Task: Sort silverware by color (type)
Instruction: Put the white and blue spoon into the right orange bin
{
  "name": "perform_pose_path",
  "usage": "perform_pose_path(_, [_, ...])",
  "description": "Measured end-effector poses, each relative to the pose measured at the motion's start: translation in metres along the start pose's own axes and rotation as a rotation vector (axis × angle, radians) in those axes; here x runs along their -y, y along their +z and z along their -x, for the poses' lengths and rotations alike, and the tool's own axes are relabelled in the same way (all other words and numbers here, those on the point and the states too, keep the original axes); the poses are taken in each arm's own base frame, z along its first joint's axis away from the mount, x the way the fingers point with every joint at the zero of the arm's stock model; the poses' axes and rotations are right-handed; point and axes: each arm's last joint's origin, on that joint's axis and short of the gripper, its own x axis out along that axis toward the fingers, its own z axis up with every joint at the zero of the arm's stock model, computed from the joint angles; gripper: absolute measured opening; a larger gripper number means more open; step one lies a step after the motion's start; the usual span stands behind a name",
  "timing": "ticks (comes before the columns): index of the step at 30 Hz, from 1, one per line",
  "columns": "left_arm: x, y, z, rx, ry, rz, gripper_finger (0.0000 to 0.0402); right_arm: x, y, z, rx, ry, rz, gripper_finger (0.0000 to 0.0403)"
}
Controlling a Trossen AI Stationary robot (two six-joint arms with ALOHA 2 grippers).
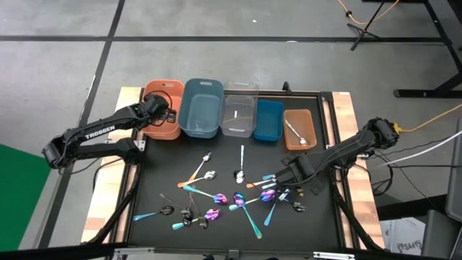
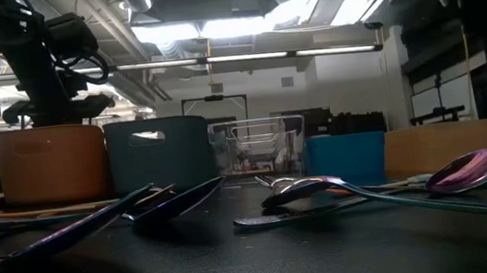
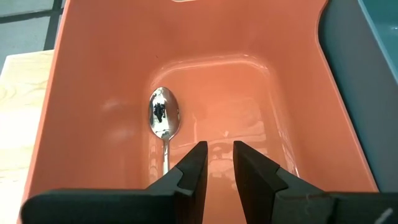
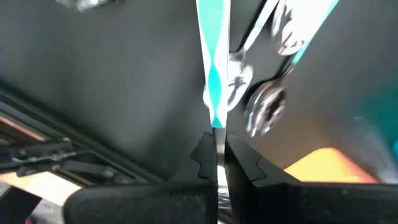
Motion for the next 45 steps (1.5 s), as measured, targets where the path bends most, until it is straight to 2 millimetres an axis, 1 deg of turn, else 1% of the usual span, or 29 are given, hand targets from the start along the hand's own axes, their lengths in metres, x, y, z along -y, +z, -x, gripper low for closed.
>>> perform_pose_path(5, [0.000, 0.000, 0.000, 0.000, 0.000, 0.000, 0.0071, 0.001, 0.004, 0.017, 0.042, -0.023, -0.006, 0.0000])
perform_pose_path(7, [0.000, 0.000, 0.000, 0.000, 0.000, 0.000, 0.0071, 0.002, 0.003, 0.021, 0.049, -0.045, -0.044, 0.0000])
perform_pose_path(10, [0.000, 0.000, 0.000, 0.000, 0.000, 0.000, 0.0071, 0.007, -0.004, 0.027, 0.079, -0.055, -0.130, 0.0000])
perform_pose_path(14, [0.000, 0.000, 0.000, 0.000, 0.000, 0.000, 0.0071, 0.015, -0.022, 0.041, 0.151, -0.070, -0.244, 0.0000])
perform_pose_path(19, [0.000, 0.000, 0.000, 0.000, 0.000, 0.000, 0.0071, 0.031, -0.054, 0.059, 0.261, -0.130, -0.420, 0.0000])
perform_pose_path(23, [0.000, 0.000, 0.000, 0.000, 0.000, 0.000, 0.0071, 0.045, -0.081, 0.071, 0.335, -0.237, -0.606, 0.0000])
perform_pose_path(27, [0.000, 0.000, 0.000, 0.000, 0.000, 0.000, 0.0071, 0.059, -0.104, 0.077, 0.403, -0.261, -0.795, 0.0000])
perform_pose_path(33, [0.000, 0.000, 0.000, 0.000, 0.000, 0.000, 0.0071, 0.082, -0.135, 0.075, 0.409, -0.248, -1.106, 0.0000])
perform_pose_path(39, [0.000, 0.000, 0.000, 0.000, 0.000, 0.000, 0.0071, 0.099, -0.164, 0.070, 0.405, -0.235, -1.374, 0.0000])
perform_pose_path(41, [0.000, 0.000, 0.000, 0.000, 0.000, 0.000, 0.0071, 0.103, -0.173, 0.063, 0.391, -0.228, -1.443, 0.0000])
perform_pose_path(45, [0.000, 0.000, 0.000, 0.000, 0.000, 0.001, 0.0071, 0.113, -0.184, 0.040, 0.397, -0.180, -1.550, 0.0000])
